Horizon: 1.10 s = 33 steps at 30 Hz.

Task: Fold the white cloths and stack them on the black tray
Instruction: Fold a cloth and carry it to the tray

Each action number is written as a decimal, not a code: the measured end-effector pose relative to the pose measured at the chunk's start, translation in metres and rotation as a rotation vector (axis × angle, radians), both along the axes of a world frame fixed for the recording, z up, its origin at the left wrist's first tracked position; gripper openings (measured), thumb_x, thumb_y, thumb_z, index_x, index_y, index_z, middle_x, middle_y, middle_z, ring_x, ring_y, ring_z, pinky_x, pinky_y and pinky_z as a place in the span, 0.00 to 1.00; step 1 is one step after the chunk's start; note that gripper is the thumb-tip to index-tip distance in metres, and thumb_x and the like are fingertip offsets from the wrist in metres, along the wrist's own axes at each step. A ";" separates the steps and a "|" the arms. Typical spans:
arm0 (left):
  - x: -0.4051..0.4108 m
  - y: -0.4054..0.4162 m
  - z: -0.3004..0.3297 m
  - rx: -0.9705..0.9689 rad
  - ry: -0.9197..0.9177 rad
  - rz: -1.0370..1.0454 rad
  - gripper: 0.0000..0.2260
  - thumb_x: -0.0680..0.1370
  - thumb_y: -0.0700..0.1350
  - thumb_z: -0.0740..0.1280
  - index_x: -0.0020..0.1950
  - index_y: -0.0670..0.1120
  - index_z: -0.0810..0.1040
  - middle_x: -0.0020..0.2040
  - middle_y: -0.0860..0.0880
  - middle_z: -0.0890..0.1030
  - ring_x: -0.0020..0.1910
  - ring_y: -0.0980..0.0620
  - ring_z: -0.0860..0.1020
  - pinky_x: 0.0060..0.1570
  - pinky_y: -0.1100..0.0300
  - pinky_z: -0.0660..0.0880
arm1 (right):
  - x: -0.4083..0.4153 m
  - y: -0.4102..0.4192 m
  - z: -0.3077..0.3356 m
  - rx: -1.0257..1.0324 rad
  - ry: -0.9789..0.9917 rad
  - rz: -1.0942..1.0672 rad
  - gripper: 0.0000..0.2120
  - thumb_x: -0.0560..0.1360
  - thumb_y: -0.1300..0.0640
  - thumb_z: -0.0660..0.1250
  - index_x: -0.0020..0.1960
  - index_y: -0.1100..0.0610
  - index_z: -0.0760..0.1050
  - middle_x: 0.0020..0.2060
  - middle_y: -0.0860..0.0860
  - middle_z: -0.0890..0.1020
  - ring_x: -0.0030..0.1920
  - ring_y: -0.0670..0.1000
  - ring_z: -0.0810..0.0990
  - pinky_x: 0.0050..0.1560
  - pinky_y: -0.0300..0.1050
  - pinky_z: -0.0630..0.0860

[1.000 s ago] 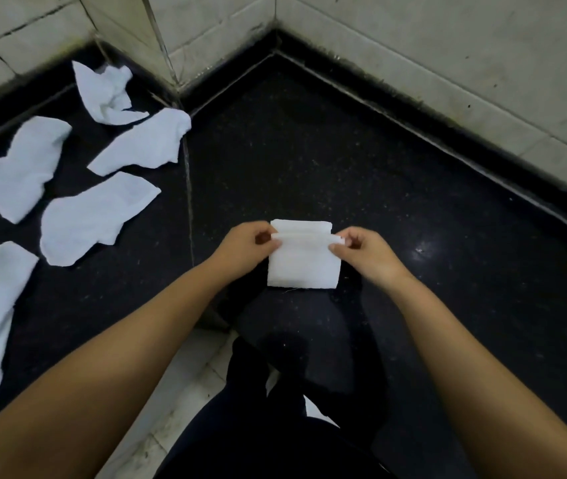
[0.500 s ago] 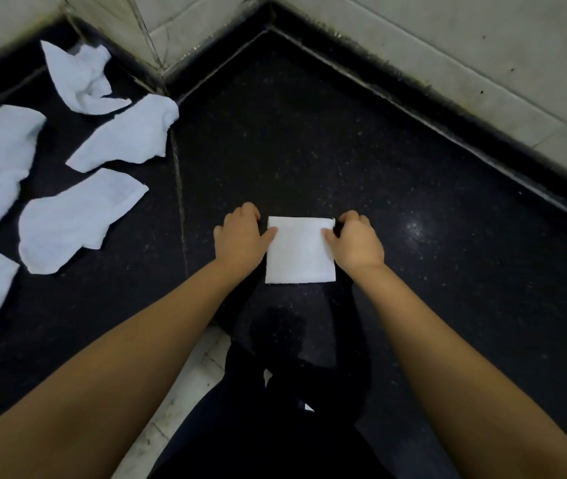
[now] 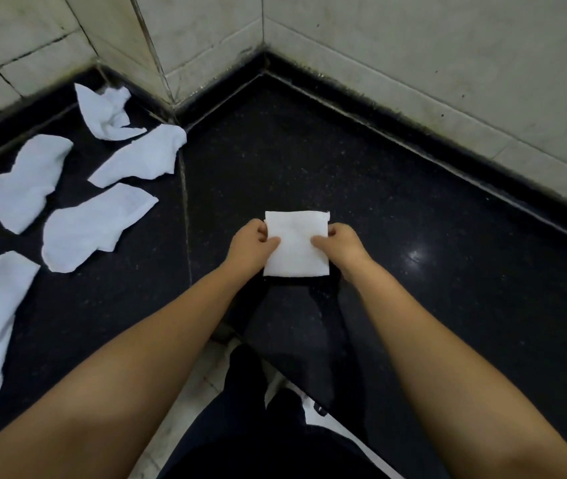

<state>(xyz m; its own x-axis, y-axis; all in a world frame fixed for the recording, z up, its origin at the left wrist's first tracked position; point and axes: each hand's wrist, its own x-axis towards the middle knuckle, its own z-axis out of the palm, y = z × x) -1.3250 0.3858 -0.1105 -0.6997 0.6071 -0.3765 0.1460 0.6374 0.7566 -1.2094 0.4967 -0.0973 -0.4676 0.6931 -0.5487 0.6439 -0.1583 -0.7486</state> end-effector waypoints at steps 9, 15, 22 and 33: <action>0.056 -0.021 0.031 0.170 -0.606 -0.004 0.14 0.77 0.37 0.64 0.63 0.40 0.74 0.57 0.44 0.80 0.48 0.52 0.79 0.43 0.59 0.76 | 0.099 -0.031 0.032 -0.300 0.423 -0.244 0.10 0.76 0.66 0.62 0.53 0.56 0.77 0.46 0.53 0.83 0.46 0.52 0.82 0.45 0.49 0.79; 0.113 -0.035 0.039 0.146 -0.853 -0.212 0.04 0.79 0.39 0.64 0.50 0.44 0.77 0.49 0.46 0.82 0.47 0.50 0.80 0.47 0.53 0.77 | 0.185 -0.094 0.043 -0.223 0.519 -0.499 0.11 0.76 0.66 0.62 0.56 0.58 0.77 0.47 0.53 0.82 0.47 0.53 0.81 0.44 0.48 0.79; 0.221 -0.072 0.036 0.055 -0.823 -0.544 0.04 0.79 0.39 0.63 0.47 0.46 0.77 0.47 0.48 0.81 0.46 0.52 0.80 0.49 0.55 0.78 | 0.294 -0.204 0.031 -0.147 0.575 -0.964 0.05 0.79 0.60 0.61 0.49 0.55 0.77 0.45 0.52 0.82 0.43 0.51 0.80 0.42 0.47 0.79; 0.471 -0.108 0.051 -0.078 -0.772 -1.044 0.04 0.79 0.40 0.62 0.48 0.45 0.77 0.46 0.47 0.80 0.46 0.50 0.77 0.47 0.57 0.76 | 0.517 -0.327 0.034 -0.020 0.646 -1.451 0.06 0.79 0.61 0.62 0.47 0.54 0.77 0.44 0.50 0.82 0.44 0.50 0.79 0.44 0.42 0.76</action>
